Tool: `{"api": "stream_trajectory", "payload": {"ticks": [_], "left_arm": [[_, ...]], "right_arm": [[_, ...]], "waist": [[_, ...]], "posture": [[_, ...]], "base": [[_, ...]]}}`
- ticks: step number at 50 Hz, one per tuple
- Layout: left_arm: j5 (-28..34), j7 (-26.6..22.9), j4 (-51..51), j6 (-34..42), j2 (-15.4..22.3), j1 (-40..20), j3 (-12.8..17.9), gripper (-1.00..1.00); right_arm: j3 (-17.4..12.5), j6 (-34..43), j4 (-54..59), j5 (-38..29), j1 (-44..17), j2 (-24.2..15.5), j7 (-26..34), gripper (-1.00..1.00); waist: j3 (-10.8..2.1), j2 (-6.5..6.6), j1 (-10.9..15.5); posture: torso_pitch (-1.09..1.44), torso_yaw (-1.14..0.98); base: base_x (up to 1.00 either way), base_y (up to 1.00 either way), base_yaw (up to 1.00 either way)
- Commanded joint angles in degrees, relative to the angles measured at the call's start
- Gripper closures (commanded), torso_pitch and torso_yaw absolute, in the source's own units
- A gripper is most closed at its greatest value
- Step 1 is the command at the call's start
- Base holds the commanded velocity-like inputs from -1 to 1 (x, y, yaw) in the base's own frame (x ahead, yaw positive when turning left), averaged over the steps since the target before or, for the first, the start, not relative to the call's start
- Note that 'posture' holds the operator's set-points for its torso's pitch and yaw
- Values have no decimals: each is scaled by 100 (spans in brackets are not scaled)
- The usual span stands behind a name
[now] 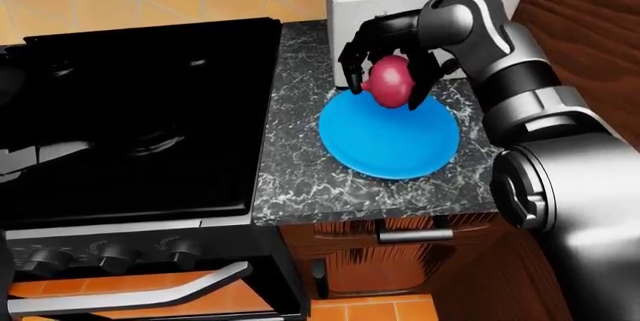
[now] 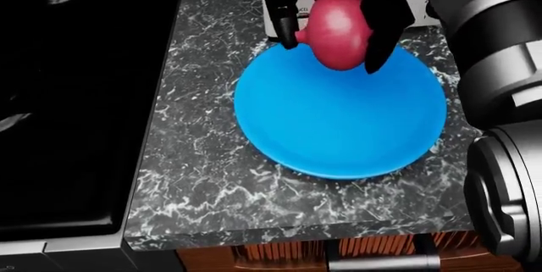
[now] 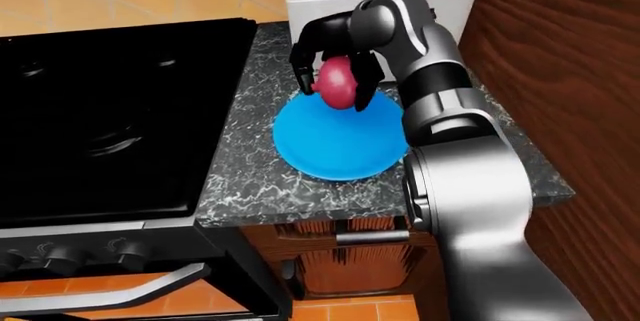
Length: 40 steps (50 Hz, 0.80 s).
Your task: Pick the onion from the pan and place it on the plate.
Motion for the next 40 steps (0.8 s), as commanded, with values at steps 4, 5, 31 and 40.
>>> {"api": "stream_trajectory", "payload": {"ticks": [4, 5, 31, 40], "left_arm": [[-2, -14, -145, -144, 115, -86, 85, -100], [-3, -18, -148, -141, 116, -84, 86, -100], [-15, 10, -157, -139, 124, -99, 80, -100], [-10, 0, -157, -144, 122, -89, 93, -100]], "right_arm": [[-97, -30, -408, 249, -219, -53, 55, 100], [-104, -38, -458, 285, -203, -55, 96, 100], [-101, 71, -1528, 699, 483, 45, 793, 54], [-116, 228, -1984, 789, 761, 51, 1154, 18]], "waist": [[-165, 19, -1], [-165, 18, -2], [-175, 4, -5], [-176, -4, -5]], "posture": [[0, 0], [0, 0], [0, 0], [0, 0]], "base": [[0, 0, 0], [0, 0, 0], [0, 0, 0], [0, 0, 0]]}}
